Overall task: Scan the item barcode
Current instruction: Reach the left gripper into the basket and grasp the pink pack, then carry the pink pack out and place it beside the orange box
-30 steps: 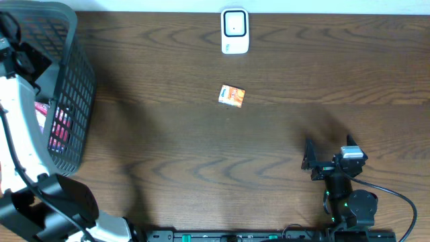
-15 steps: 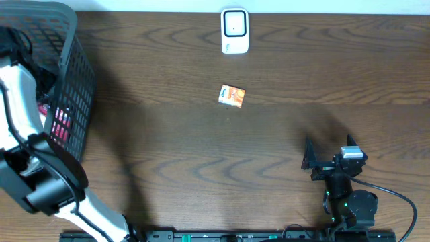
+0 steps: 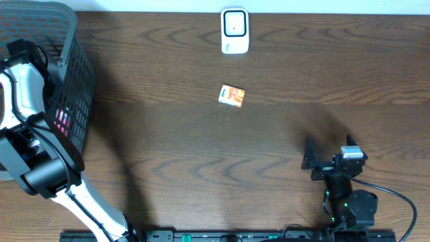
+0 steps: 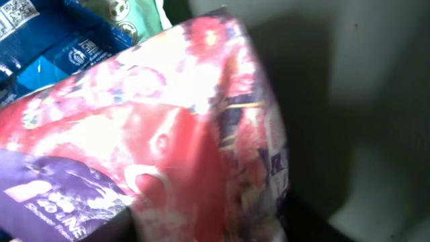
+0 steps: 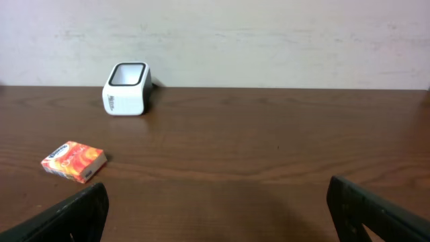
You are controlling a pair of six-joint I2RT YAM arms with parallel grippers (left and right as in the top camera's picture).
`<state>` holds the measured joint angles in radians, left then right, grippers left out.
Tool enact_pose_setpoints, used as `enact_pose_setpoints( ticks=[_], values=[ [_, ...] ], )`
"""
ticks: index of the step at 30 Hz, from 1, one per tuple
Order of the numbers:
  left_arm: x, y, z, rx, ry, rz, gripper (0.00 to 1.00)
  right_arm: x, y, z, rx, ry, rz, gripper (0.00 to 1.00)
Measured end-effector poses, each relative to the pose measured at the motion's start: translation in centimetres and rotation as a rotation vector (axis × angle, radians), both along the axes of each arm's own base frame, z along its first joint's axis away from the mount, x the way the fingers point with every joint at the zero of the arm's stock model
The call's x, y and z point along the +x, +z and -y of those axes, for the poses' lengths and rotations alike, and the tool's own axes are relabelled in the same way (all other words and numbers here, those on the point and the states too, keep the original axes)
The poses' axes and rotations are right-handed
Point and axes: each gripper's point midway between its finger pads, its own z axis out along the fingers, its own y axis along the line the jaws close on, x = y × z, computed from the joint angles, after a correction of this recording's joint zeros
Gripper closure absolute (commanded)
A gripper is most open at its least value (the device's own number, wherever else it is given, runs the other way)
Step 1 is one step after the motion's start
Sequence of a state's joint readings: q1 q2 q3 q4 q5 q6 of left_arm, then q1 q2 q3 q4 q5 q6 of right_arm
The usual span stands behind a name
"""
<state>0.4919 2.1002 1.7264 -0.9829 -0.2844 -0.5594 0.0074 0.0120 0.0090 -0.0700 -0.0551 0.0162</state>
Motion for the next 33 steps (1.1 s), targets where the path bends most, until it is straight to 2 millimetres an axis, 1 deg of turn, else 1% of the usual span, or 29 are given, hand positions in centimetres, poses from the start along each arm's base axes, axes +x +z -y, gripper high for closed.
enact_pose_setpoints(
  ticks=[1, 2, 3, 4, 10, 11, 13, 14, 16, 19, 21, 22, 23, 24, 25, 27, 28, 29, 31, 33],
  values=[
    [0.0, 0.0, 0.0, -0.002, 0.003, 0.002, 0.81, 0.0, 0.0, 0.0, 0.0, 0.0, 0.0, 0.01],
    [0.0, 0.0, 0.1, -0.005, 0.001, 0.003, 0.92, 0.0, 0.0, 0.0, 0.0, 0.0, 0.0, 0.01],
    [0.1, -0.1, 0.1, -0.009, 0.001, 0.005, 0.94, 0.0, 0.0, 0.0, 0.0, 0.0, 0.0, 0.01],
    [0.1, -0.1, 0.2, -0.013, -0.003, 0.005, 0.93, 0.0, 0.0, 0.0, 0.0, 0.0, 0.0, 0.01],
    [0.8, -0.1, 1.3, -0.082, -0.02, 0.052, 0.93, 0.0, 0.0, 0.0, 0.0, 0.0, 0.0, 0.01],
    [1.1, 0.3, 1.7, -0.101, -0.026, 0.076, 0.93, 0.0, 0.0, 0.0, 0.0, 0.0, 0.0, 0.01],
    [1.8, 1.7, 2.2, -0.115, -0.036, 0.137, 0.93, 0.0, 0.0, 0.0, 0.0, 0.0, 0.0, 0.01],
    [2.2, 2.9, 2.3, -0.113, -0.043, 0.181, 0.93, 0.0, 0.0, 0.0, 0.0, 0.0, 0.0, 0.01],
    [3.1, 6.5, 2.5, -0.087, -0.061, 0.291, 0.93, 0.0, 0.0, 0.0, 0.0, 0.0, 0.0, 0.01],
    [3.2, 13.8, 3.0, -0.013, -0.093, 0.478, 0.93, 0.0, 0.0, 0.0, 0.0, 0.0, 0.0, 0.01],
    [2.6, 19.0, 3.5, 0.05, -0.113, 0.599, 0.93, 0.0, 0.0, 0.0, 0.0, 0.0, 0.0, 0.01],
    [1.9, 22.0, 4.0, 0.088, -0.126, 0.67, 0.93, 0.0, 0.0, 0.0, 0.0, 0.0, 0.0, 0.01],
    [1.4, 24.0, 4.4, 0.111, -0.136, 0.719, 0.93, 0.0, 0.0, 0.0, 0.0, 0.0, 0.0, 0.01],
    [0.8, 26.5, 5.0, 0.139, -0.157, 0.784, 0.93, 0.0, 0.0, 0.0, 0.0, 0.0, 0.0, 0.01],
    [0.3, 28.6, 5.8, 0.157, -0.185, 0.837, 0.93, 0.0, 0.0, 0.0, 0.0, 0.0, 0.0, 0.01],
    [-0.5, 32.1, 7.7, 0.177, -0.262, 0.933, 0.93, 0.0, 0.0, 0.0, 0.0, 0.0, 0.0, 0.01],
    [-0.8, 33.5, 8.8, 0.177, -0.306, 0.974, 0.93, 0.0, 0.0, 0.0, 0.0, 0.0, 0.0, 0.01],
    [-0.9, 34.9, 10.5, 0.165, -0.367, 1.024, 0.93, 0.0, 0.0, 0.0, 0.0, 0.0, 0.0, 0.01],
    [-0.7, 36.7, 13.8, 0.124, -0.49, 1.091, 0.93, 0.0, 0.0, 0.0, 0.0, 0.0, 0.0, 0.01],
    [-0.3, 37.6, 17.9, 0.061, -0.633, 1.13, 0.93, 0.0, 0.0, 0.0, 0.0, 0.0, 0.0, 0.01]
  ],
)
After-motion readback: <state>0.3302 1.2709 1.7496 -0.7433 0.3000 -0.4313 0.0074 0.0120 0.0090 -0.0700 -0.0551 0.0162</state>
